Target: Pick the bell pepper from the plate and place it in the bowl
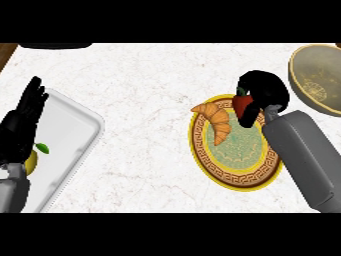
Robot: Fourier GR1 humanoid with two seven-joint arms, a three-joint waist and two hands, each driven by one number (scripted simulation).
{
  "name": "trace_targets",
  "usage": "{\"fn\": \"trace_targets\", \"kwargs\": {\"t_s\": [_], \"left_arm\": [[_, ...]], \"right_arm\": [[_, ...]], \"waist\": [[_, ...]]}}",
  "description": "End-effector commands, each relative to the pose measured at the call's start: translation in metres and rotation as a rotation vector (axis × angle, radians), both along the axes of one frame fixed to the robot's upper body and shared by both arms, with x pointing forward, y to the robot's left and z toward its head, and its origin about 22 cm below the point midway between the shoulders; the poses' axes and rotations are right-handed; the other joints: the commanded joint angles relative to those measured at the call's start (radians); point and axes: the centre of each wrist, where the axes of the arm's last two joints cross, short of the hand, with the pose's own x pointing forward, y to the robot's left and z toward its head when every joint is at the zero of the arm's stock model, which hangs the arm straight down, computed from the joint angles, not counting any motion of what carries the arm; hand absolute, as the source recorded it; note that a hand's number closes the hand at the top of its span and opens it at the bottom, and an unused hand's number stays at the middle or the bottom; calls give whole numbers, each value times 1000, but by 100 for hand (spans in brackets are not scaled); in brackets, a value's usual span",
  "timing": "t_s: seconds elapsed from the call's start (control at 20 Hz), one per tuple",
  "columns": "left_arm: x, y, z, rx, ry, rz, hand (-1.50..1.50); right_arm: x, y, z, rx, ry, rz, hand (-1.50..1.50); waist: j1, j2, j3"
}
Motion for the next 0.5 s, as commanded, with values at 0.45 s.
{"fn": "trace_targets", "kwargs": {"t_s": [0.45], "left_arm": [[-6, 1, 1, -9, -3, 3, 0]], "right_arm": [[-24, -23, 140, 101, -580, -214, 150]], "waist": [[-17, -4, 1]]}}
